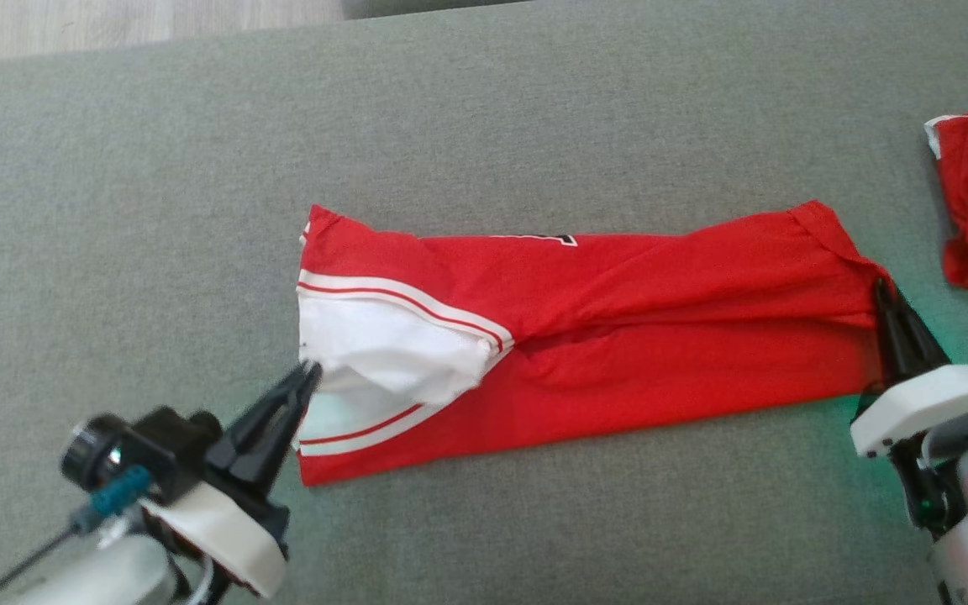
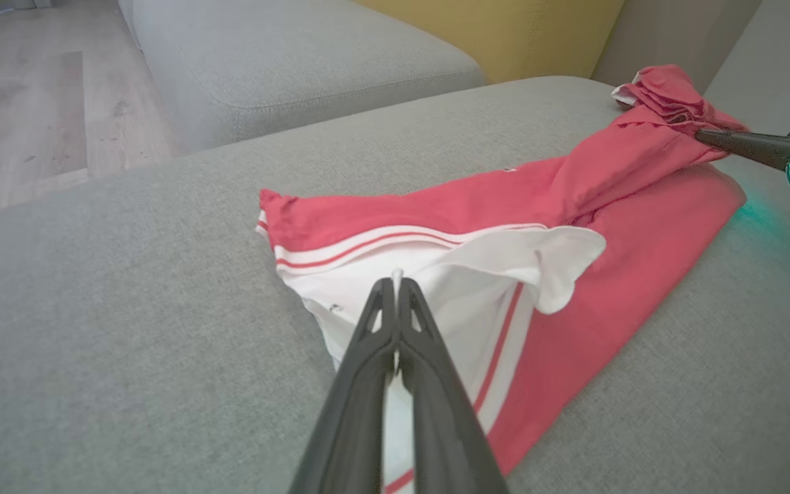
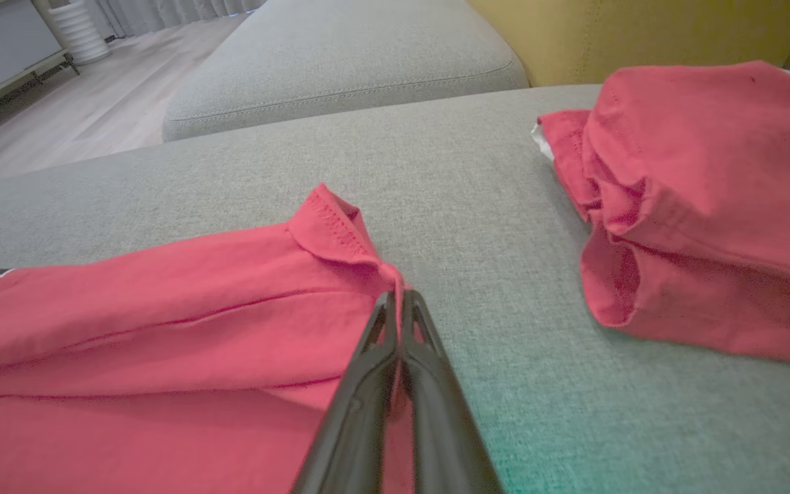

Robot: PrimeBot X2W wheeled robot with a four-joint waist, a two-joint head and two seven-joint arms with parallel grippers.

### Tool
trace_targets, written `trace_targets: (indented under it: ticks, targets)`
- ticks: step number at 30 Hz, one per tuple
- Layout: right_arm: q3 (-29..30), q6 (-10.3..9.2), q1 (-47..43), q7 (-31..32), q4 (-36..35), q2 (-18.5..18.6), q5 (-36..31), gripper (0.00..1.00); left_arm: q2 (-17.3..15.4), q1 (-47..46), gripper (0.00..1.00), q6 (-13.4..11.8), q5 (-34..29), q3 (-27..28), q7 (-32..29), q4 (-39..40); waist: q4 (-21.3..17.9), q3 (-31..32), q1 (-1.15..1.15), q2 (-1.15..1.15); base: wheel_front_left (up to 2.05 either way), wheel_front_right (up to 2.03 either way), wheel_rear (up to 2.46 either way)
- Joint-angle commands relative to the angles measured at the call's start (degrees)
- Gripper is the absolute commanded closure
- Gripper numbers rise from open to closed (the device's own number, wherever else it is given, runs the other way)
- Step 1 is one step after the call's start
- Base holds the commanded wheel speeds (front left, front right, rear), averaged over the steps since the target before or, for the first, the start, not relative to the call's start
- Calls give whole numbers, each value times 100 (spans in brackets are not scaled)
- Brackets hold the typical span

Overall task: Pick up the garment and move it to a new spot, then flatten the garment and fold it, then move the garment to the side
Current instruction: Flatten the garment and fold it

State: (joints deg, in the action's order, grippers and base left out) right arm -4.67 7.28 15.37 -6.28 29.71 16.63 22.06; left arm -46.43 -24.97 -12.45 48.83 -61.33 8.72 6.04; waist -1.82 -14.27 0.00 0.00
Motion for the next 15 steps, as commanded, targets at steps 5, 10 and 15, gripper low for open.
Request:
trace_targets:
  ticks: [5, 10, 15]
  targets:
    - [178, 21, -225, 198, -318, -126, -197, 71, 95, 220, 96, -214, 42, 245, 350, -140, -73, 95, 0, 0, 0, 0, 0]
    - [408, 21, -430, 250, -378, -293, -279, 0, 360, 581, 0, -476, 74, 497, 571, -321, -109, 242, 0, 0, 0, 0, 0]
    - [584, 21, -792, 158, -542, -557, -77, 0, 959, 997, 0, -886, -475, 1102, 624, -314, -69, 444, 0, 0, 0, 0, 0]
